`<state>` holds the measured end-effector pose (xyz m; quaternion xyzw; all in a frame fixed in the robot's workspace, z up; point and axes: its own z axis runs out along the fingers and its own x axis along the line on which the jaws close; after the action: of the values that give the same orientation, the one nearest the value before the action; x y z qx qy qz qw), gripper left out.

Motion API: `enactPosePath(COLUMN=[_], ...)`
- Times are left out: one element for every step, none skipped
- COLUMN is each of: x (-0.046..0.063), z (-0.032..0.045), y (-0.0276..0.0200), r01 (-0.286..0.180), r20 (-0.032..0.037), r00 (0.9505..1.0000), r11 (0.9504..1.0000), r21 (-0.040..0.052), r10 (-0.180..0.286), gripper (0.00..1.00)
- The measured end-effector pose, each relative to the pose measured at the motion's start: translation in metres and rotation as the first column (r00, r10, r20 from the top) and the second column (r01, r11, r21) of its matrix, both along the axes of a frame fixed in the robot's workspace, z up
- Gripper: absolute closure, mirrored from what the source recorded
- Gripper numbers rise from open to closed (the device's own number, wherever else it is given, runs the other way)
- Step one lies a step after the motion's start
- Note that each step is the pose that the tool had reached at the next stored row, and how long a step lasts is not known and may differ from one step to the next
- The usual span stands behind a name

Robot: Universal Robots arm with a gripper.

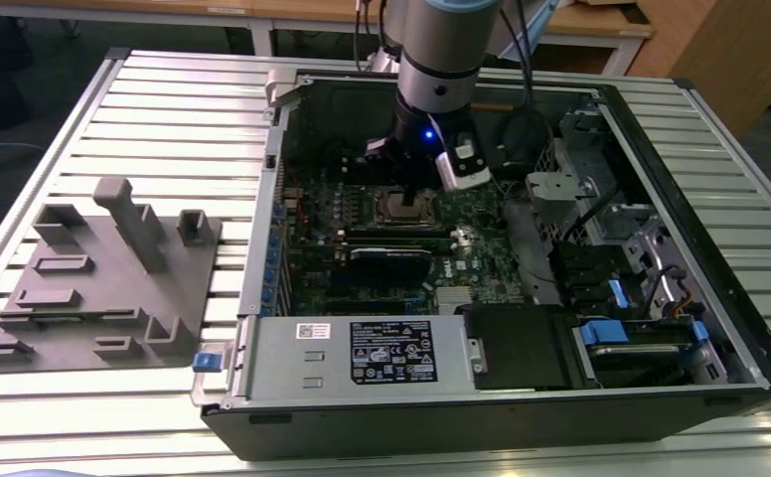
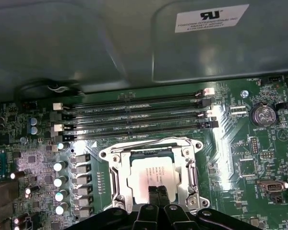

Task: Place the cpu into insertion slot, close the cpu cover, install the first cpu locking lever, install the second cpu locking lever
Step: 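Install the second cpu locking lever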

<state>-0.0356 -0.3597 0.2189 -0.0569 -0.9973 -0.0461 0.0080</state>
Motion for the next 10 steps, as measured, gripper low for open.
enactPosePath(x=[-0.0001,-0.0001,-0.0001,-0.0001,-0.0001,-0.0001,-0.0001,-0.0001,-0.0001,-0.0001], z=[0.0,-0.0001,-0.0003,-0.0004,-0.0005,-0.0006,-0.0006,-0.0007,-0.0007,-0.0007], y=[0.0003,0.0007,0.0014,0.0023,0.0031,0.0037,0.0043,0.0048,0.005,0.005], r01=[-0.001,-0.002,-0.004,-0.007,-0.009,-0.011,-0.012,-0.012,-0.012,-0.012], r20=[-0.0001,-0.0001,0.0,0.0,0.0,0.0,0.0,0.0,-0.0001,0.0], r00=[1.0,1.0,1.0,1.0,1.0,0.9999,0.9999,0.9999,0.9999,0.9999], r11=[1.0,1.0,1.0,1.0,1.0,0.9999,0.9999,0.9999,0.9999,0.9999], r21=[0.0,0.0,0.0001,0.0002,0.0001,0.0001,0.0002,0.0002,0.0001,0.0002], r10=[0.001,0.002,0.004,0.007,0.009,0.011,0.012,0.012,0.012,0.012], gripper=[0.89,0.89,0.89,0.89,0.89,0.89,0.89,0.89,0.89,0.89])
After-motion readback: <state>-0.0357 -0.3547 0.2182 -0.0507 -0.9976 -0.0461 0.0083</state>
